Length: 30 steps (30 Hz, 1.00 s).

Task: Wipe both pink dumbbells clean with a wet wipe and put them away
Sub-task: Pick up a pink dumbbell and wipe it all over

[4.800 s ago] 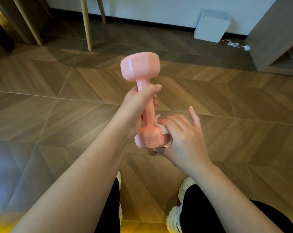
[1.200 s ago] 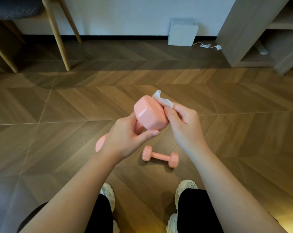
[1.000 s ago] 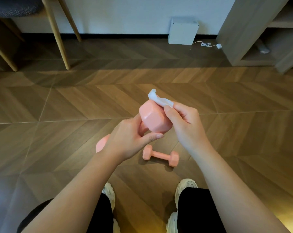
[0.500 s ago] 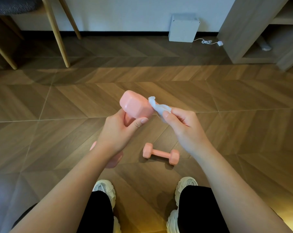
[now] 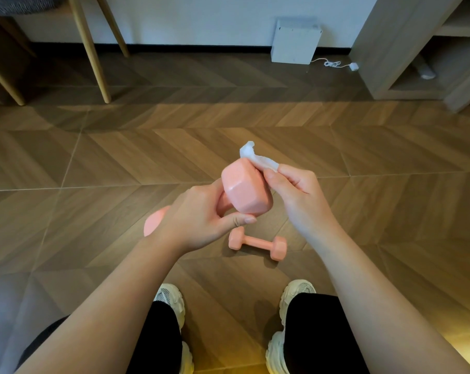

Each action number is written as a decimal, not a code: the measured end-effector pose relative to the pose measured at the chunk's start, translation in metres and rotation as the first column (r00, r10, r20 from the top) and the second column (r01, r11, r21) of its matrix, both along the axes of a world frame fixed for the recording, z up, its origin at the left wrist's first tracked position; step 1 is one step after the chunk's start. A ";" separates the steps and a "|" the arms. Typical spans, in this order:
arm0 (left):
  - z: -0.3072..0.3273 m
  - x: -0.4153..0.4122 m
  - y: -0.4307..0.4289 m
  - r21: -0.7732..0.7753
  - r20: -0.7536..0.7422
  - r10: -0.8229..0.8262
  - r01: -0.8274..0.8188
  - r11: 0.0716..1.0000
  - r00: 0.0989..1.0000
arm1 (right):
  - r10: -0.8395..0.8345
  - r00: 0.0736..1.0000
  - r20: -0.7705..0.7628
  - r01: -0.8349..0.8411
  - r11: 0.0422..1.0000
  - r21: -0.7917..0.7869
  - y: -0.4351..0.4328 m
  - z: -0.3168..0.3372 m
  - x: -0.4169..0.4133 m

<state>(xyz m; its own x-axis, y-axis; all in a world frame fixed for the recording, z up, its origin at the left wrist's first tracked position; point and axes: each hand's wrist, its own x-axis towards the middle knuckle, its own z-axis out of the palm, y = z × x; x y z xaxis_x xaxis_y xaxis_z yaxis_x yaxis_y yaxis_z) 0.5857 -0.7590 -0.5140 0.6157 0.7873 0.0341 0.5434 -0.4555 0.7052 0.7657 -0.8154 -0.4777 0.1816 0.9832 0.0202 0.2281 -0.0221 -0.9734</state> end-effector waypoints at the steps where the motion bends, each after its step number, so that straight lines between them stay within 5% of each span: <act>1: -0.001 0.001 0.000 -0.002 -0.014 0.002 -0.002 1.000 1.000 | 0.015 1.000 0.003 -0.015 1.000 0.008 0.000 0.001 -0.001; 10: -0.003 0.003 0.002 -0.030 -0.079 0.106 -0.109 0.994 0.991 | 0.071 0.997 -0.019 -0.069 0.996 0.063 -0.001 -0.007 -0.004; 20: 0.003 0.005 -0.001 -0.195 0.080 0.315 -0.295 0.936 0.946 | 0.064 0.998 -0.016 -0.064 0.998 0.020 -0.006 -0.007 -0.003; 30: 0.004 -0.001 -0.005 0.007 0.076 0.106 -0.107 0.994 0.992 | 0.004 0.997 -0.074 0.001 0.998 0.062 0.003 -0.013 0.001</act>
